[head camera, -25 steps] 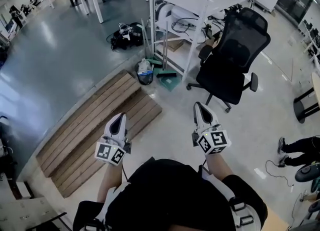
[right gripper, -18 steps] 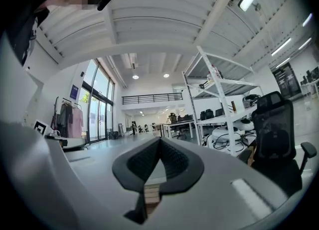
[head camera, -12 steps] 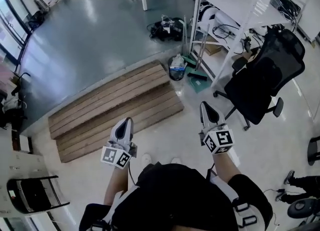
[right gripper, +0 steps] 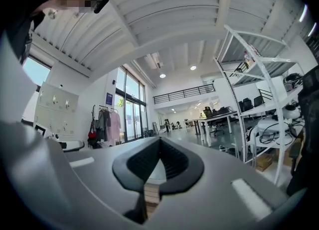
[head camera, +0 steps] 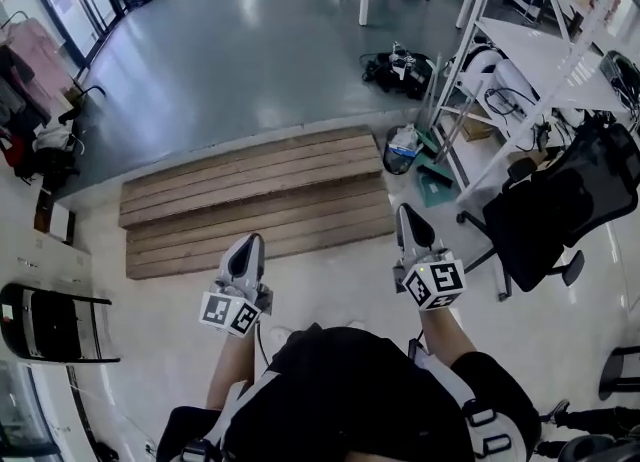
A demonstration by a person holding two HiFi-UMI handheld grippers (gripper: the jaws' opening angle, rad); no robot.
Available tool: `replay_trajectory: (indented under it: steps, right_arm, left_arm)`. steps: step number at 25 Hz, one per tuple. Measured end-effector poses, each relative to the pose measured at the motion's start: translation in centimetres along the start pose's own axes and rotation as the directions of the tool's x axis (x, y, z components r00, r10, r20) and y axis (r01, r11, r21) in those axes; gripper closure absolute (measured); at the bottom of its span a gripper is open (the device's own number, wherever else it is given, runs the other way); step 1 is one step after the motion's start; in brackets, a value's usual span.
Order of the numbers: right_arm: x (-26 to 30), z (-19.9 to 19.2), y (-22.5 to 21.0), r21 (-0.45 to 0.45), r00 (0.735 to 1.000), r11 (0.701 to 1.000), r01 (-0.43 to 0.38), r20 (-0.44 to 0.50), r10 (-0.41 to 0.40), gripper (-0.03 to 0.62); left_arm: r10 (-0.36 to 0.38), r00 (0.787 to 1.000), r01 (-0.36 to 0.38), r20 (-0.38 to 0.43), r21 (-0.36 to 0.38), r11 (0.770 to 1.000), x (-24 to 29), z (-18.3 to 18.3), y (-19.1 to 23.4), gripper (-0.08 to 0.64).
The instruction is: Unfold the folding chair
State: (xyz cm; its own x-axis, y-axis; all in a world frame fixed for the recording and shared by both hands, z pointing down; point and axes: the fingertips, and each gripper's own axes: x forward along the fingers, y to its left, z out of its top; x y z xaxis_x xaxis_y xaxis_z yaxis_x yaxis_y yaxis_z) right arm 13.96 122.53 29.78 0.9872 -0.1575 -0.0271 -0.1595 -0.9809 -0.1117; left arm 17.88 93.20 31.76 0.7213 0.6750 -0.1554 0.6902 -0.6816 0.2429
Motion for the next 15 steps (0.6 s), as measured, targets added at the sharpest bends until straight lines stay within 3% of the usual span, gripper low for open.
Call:
replay_trajectory:
  steps: [8, 15]
  right_arm:
    - [7.1, -0.1, 9.9, 0.017, 0.980, 0.980, -0.198, -0.001, 0.198, 0.588]
    - [12.5, -2.0, 18.6, 0.019, 0.931, 0.931, -0.364, -0.028, 0.364, 0.588]
  left_arm:
    - [0.147, 0.989, -0.148, 0.030, 0.038, 0.988, -5.9, 3.0, 7.3, 0.561]
    - [0.275, 0.959, -0.278, 0.065, 0.052, 0.959, -12.5, 4.3, 12.8, 0.561]
